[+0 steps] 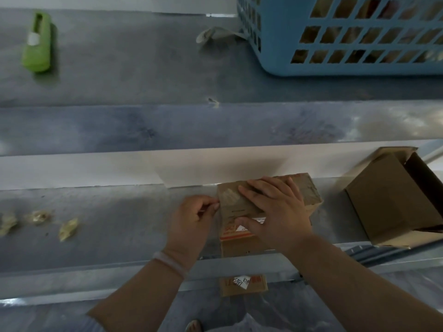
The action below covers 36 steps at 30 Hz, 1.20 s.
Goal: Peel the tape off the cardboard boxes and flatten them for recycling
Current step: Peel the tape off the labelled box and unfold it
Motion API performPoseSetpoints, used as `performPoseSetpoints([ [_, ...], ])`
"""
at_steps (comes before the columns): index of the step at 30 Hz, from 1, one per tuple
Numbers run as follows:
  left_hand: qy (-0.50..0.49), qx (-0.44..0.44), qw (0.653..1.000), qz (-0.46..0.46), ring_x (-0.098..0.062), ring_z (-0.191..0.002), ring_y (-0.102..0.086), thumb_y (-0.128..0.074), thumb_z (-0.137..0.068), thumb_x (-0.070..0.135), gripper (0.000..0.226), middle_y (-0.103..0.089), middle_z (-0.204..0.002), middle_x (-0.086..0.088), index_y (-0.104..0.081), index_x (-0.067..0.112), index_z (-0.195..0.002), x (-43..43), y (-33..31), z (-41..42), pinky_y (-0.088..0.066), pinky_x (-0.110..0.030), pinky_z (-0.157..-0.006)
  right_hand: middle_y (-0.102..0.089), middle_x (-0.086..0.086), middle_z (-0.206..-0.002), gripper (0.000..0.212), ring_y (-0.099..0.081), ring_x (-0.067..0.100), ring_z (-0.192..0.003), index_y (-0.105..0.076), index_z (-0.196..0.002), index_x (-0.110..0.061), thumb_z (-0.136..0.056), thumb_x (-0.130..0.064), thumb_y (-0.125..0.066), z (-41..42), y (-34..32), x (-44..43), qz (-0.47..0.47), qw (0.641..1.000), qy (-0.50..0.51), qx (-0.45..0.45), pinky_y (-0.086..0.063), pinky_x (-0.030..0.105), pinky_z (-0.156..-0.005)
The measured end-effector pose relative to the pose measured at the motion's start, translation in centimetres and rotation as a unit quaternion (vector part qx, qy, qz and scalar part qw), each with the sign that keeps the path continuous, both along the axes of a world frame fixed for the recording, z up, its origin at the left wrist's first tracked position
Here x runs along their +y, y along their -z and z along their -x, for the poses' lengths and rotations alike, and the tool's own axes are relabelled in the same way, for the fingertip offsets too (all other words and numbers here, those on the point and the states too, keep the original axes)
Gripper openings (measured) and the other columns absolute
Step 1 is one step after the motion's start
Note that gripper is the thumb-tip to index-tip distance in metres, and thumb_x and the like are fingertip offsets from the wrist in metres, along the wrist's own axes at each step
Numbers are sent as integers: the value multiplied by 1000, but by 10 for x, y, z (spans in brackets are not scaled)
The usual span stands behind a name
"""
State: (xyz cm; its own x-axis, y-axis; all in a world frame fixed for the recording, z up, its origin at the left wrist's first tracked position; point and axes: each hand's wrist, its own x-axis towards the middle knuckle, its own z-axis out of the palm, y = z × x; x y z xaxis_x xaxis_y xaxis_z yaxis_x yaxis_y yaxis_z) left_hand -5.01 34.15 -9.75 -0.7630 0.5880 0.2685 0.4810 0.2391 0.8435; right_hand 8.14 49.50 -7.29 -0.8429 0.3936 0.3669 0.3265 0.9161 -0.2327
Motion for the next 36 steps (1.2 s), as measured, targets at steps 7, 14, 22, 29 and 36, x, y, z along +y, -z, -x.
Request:
performPoseSetpoints([
  [7, 81, 159, 984, 19, -13, -78, -48, -52, -88, 5, 9, -51, -88, 2, -53, 11, -81, 3, -2, 7, -45, -28, -66, -59, -13, -131, 65, -51, 21, -127, -62, -127, -36, -73, -72, -54, -1, -1, -1, 0, 1000, -10, 14, -32, 60, -106],
  [14, 91, 232, 968, 18, -24, -81, -50, -42, -92, 4, 12, -50, -91, -9, -50, 3, -83, 13, -32, 28, -45, -37, -73, -60, -12, -131, 64, -51, 21, -128, -63, -126, -36, -74, -71, -57, -3, -1, 0, 3, 1000, -15, 11, -32, 58, -107],
  [22, 189, 195, 960, 65, -2, -103, -57, -62, -88, 26, 24, -65, -112, 6, -72, 14, -107, -11, -27, 42, -38, -8, -94, -59, -13, -131, 64, -51, 20, -127, -62, -127, -35, -74, -72, -57, -2, 1, 2, -5, 1000, -20, 5, -33, 58, -105],
  [29, 112, 153, 982, 7, 2, -98, -58, -75, -77, 14, 11, -69, -105, 6, -76, 16, -88, -6, -18, 27, -42, -9, -92, -59, -14, -132, 65, -50, 19, -128, -62, -127, -37, -74, -74, -53, -1, 0, 2, -5, 1000, -13, -2, -32, 58, -108],
  [36, 171, 291, 940, 48, -17, -90, -65, -52, -91, 25, 25, -70, -102, 0, -72, 10, -90, -3, -27, 36, -50, -29, -81, -59, -14, -131, 64, -50, 19, -128, -62, -126, -37, -74, -74, -55, -1, 3, 3, -11, 1000, -13, 15, -32, 58, -107],
])
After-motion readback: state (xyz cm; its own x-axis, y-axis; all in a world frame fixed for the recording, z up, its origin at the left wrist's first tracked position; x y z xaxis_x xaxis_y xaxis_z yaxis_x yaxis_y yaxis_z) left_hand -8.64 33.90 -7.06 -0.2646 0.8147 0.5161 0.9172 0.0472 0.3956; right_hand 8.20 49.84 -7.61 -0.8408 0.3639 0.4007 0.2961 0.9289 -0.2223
